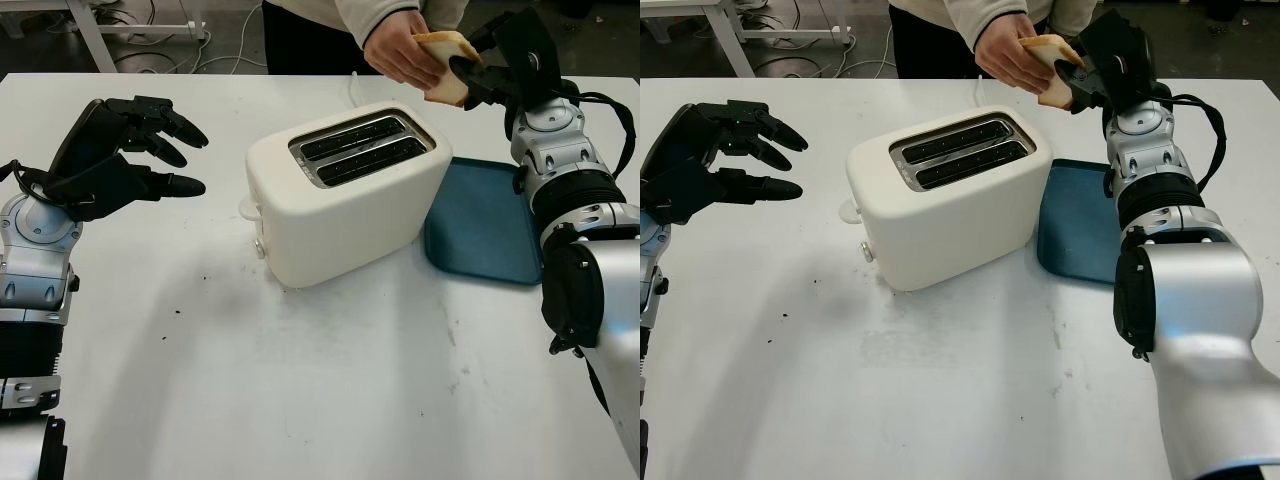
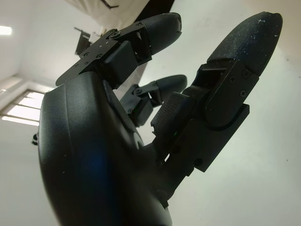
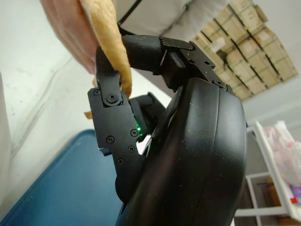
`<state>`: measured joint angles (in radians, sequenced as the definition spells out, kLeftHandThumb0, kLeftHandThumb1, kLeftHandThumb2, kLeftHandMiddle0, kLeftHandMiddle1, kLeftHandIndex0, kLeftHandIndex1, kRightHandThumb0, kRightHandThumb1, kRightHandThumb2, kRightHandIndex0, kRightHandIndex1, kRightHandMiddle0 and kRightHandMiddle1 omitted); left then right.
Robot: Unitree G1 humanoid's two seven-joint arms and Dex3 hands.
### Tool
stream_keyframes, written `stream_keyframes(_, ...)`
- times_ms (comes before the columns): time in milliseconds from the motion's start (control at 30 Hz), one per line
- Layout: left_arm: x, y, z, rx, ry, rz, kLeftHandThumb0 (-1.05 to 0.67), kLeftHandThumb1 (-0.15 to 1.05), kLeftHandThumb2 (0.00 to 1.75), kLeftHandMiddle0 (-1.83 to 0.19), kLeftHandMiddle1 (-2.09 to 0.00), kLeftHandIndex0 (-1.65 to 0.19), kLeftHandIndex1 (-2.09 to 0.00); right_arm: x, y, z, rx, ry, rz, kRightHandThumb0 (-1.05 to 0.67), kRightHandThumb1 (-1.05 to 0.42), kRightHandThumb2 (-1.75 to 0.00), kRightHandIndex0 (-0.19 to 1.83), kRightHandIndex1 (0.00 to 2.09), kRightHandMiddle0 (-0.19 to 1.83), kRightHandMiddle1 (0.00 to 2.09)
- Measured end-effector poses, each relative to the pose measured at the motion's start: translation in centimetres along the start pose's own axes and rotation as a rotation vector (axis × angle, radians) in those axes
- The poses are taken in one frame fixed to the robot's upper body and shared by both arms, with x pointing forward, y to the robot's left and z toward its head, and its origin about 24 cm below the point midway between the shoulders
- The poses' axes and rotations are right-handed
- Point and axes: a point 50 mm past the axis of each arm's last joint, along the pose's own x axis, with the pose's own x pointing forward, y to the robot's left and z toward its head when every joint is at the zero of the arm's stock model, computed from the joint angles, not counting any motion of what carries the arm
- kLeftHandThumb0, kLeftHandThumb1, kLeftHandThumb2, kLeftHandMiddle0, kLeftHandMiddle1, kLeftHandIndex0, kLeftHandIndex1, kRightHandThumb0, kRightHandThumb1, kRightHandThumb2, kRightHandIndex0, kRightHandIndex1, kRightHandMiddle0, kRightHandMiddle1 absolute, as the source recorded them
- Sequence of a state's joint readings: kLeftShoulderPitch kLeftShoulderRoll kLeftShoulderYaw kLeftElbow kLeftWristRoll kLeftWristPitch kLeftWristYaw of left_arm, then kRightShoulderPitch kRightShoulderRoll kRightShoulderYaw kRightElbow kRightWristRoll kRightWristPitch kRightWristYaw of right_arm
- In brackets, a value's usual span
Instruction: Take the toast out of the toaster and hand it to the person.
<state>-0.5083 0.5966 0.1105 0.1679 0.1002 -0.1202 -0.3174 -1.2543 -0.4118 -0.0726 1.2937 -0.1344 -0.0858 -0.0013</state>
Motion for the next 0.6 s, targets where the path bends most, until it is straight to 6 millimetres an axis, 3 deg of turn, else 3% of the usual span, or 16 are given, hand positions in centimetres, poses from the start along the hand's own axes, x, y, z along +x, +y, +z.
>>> stream_keyframes(33,0.0,0.0,0.0,0.0,0.0,0.0,-1.05,0.61,0.01,-0.87,-0.83,-0.85,-0.72,0.0,0.1,0.0,-0.001,0.0,0.034,-0.76,-0.89,-0.01,0.24,0.47,0.36,0.26)
stream_keyframes(67,0.0,0.0,0.0,0.0,0.0,0.0,-1.05,0.62,0.01,-0.87,-0.83,-0.85,-0.72,0.0,0.2,0.0,-0.007,0.0,0.069,-0.78,-0.89,0.0,0.18,0.33,0.3,0.14)
stream_keyframes(167,0.0,0.0,0.0,0.0,0.0,0.0,-1.05,0.62,0.01,-0.87,-0.82,-0.85,-0.71,-0.1,0.3,0.2,-0.116,-0.019,0.133,-0.97,-0.91,-0.03,0.02,0.05,0.07,0.02)
stream_keyframes(300,0.0,0.0,0.0,0.0,0.0,0.0,-1.05,0.62,0.01,-0.87,-0.82,-0.85,-0.71,-0.1,-0.1,0.3,-0.184,-0.048,0.134,-0.95,-0.9,-0.01,0.02,0.01,0.0,0.0)
stream_keyframes(400,0.0,0.0,0.0,0.001,-0.001,0.0,-1.05,0.63,0.0,-0.87,-0.82,-0.85,-0.71,-0.1,-0.5,0.5,-0.195,-0.06,0.114,-1.03,-0.9,-0.01,0.11,0.07,0.0,0.0)
stream_keyframes(500,0.0,0.0,0.0,0.001,-0.002,0.0,-1.05,0.63,0.0,-0.87,-0.82,-0.85,-0.71,-0.2,-1.1,0.3,-0.191,-0.067,0.097,-1.05,-0.91,-0.01,0.01,0.01,0.0,0.0)
stream_keyframes(600,0.0,0.0,0.0,0.001,-0.002,0.0,-1.05,0.63,0.0,-0.88,-0.82,-0.85,-0.71,-0.6,-1.8,-0.5,-0.193,-0.068,0.068,-1.05,-0.92,-0.04,0.05,0.03,0.03,0.01)
